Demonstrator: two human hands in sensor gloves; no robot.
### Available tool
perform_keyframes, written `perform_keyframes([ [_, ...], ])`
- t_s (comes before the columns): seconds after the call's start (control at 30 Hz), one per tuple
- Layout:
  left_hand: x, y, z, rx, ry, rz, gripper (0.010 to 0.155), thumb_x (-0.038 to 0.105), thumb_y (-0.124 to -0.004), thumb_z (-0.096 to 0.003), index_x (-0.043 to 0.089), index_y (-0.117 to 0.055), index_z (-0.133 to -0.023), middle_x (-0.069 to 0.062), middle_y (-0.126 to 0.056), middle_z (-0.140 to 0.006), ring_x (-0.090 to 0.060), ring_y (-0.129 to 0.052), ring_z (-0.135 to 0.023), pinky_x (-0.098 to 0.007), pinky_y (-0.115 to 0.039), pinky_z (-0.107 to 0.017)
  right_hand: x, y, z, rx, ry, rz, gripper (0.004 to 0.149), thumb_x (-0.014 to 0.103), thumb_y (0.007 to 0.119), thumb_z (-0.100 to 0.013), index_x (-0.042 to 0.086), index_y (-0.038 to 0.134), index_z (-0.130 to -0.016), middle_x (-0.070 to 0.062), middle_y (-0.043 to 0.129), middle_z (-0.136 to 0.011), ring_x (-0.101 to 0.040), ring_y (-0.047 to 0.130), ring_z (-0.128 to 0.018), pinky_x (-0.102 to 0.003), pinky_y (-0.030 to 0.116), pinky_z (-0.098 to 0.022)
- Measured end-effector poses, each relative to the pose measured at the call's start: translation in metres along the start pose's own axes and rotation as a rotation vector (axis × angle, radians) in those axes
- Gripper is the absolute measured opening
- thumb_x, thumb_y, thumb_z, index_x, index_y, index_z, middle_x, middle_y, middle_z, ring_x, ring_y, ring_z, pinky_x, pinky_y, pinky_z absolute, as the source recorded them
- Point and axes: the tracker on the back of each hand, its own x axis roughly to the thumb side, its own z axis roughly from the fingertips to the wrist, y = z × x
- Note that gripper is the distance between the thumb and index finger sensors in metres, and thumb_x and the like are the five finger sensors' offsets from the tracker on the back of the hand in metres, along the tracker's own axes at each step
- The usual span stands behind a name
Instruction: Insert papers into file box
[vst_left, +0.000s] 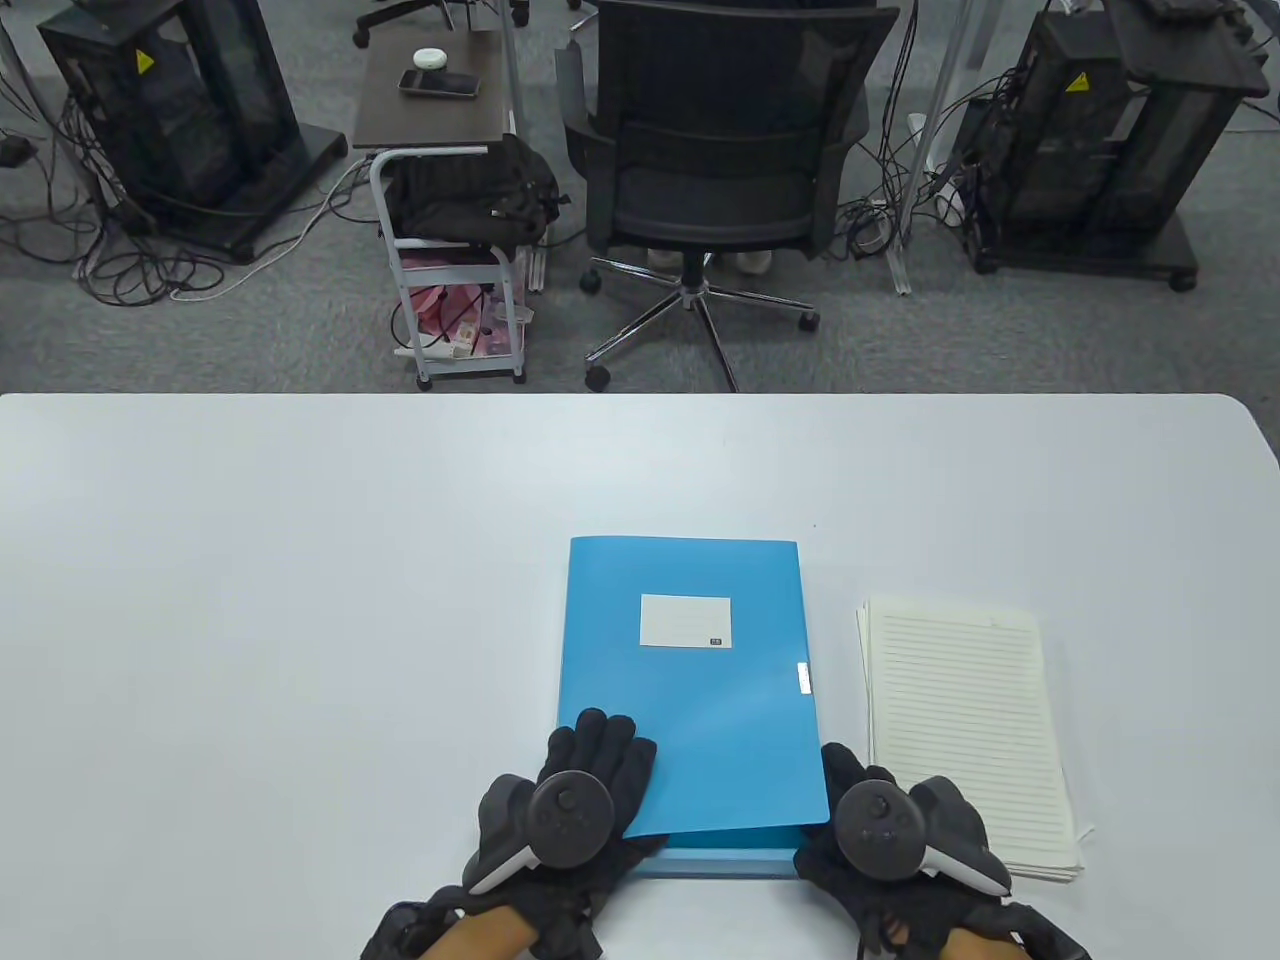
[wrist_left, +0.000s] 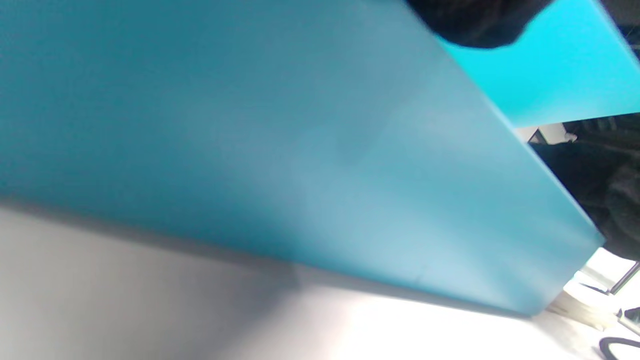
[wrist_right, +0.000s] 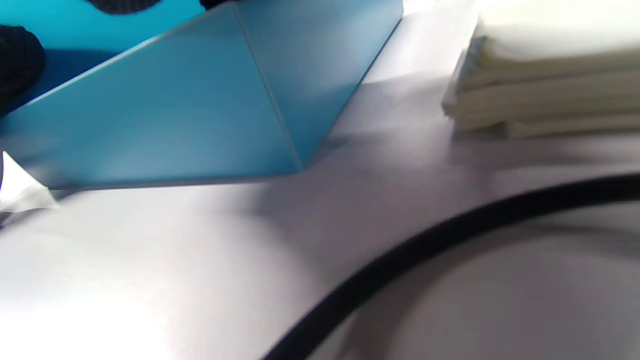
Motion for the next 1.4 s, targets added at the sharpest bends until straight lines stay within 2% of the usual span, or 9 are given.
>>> perform_keyframes([
  [0.13,0.0,0.003,0.004,0.075,-0.033,0.032,0.074,0.051,-0.065,-0.0359,0.017,-0.059,-0.101,-0.012,-0.057,-0.108,-0.036,-0.051,-0.104,-0.054,-0.036,-0.078,-0.003,-0.005,-0.003,0.024,-0.009,-0.026,0.057,0.048,0.057,-0.042,0.031,0.043,-0.095,0.006,0.033,-0.107,-0.026,0.029,-0.102,-0.047,0.057,-0.074],
  [0.57,0.001,0.006,0.014,0.151,-0.092,0.063,0.066,0.047,-0.065,-0.0384,0.019,-0.065,-0.098,-0.01,-0.071,-0.102,-0.033,-0.07,-0.098,-0.051,-0.051,-0.075,0.001,-0.005,-0.001,0.042,-0.02,-0.006,0.056,0.046,0.059,-0.043,0.029,0.047,-0.095,0.005,0.036,-0.107,-0.029,0.031,-0.101,-0.048,0.059,-0.073],
  [0.63,-0.003,0.026,0.02,0.311,-0.08,0.274,0.063,0.046,-0.058,-0.0424,0.019,-0.054,-0.099,-0.009,-0.063,-0.104,-0.033,-0.067,-0.099,-0.051,-0.056,-0.073,0.0,-0.005,-0.001,0.042,-0.006,0.022,0.055,0.045,0.059,-0.042,0.029,0.048,-0.094,0.005,0.036,-0.106,-0.029,0.031,-0.1,-0.047,0.059,-0.073],
  [0.7,-0.003,0.029,0.023,0.271,-0.021,0.415,0.063,0.041,-0.061,-0.0426,0.02,-0.048,-0.1,-0.011,-0.052,-0.107,-0.037,-0.056,-0.102,-0.054,-0.049,-0.074,-0.003,-0.004,-0.002,0.051,-0.02,-0.011,0.056,0.045,0.059,-0.043,0.029,0.047,-0.094,0.006,0.035,-0.107,-0.029,0.031,-0.101,-0.048,0.057,-0.074],
  [0.77,-0.001,0.021,0.022,0.232,-0.1,0.241,0.064,0.044,-0.07,-0.0427,0.024,-0.052,-0.101,-0.009,-0.056,-0.108,-0.037,-0.059,-0.102,-0.056,-0.051,-0.074,-0.003,-0.003,-0.003,0.067,-0.018,-0.057,0.056,0.045,0.059,-0.043,0.03,0.046,-0.095,0.007,0.033,-0.107,-0.028,0.028,-0.101,-0.049,0.053,-0.075],
  [0.93,0.021,0.013,0.021,0.169,-0.103,-0.009,0.075,0.046,-0.078,-0.0404,0.024,-0.045,-0.104,-0.01,-0.044,-0.112,-0.04,-0.053,-0.104,-0.06,-0.042,-0.075,0.001,-0.001,0.0,0.016,-0.01,0.018,0.054,0.045,0.059,-0.043,0.03,0.047,-0.094,0.006,0.035,-0.107,-0.028,0.031,-0.102,-0.05,0.052,-0.075],
  [1.1,0.06,0.027,0.028,0.328,-0.218,-0.281,0.088,0.046,-0.087,-0.0393,0.03,-0.033,-0.107,-0.004,-0.021,-0.116,-0.035,-0.035,-0.111,-0.063,-0.022,-0.077,0.003,-0.001,0.0,0.01,-0.013,0.04,0.054,0.044,0.059,-0.043,0.03,0.048,-0.094,0.006,0.036,-0.107,-0.028,0.032,-0.102,-0.052,0.051,-0.075],
  [1.23,0.084,0.038,0.029,0.267,-0.207,-0.417,0.095,0.049,-0.083,-0.0406,0.037,-0.016,-0.107,0.002,0.002,-0.114,-0.036,-0.019,-0.113,-0.066,-0.011,-0.076,0.005,-0.001,-0.001,0.004,-0.013,0.024,0.053,0.044,0.06,-0.043,0.029,0.048,-0.094,0.005,0.037,-0.107,-0.029,0.032,-0.102,-0.053,0.05,-0.074],
  [1.4,0.11,0.052,0.035,0.364,-0.223,-0.599,0.101,0.047,-0.086,-0.0401,0.04,-0.009,-0.105,0.005,0.01,-0.111,-0.032,-0.014,-0.115,-0.065,-0.006,-0.077,0.003,-0.001,-0.001,0.011,-0.012,0.014,0.052,0.043,0.06,-0.044,0.03,0.048,-0.093,0.006,0.037,-0.107,-0.029,0.032,-0.102,-0.054,0.048,-0.075],
])
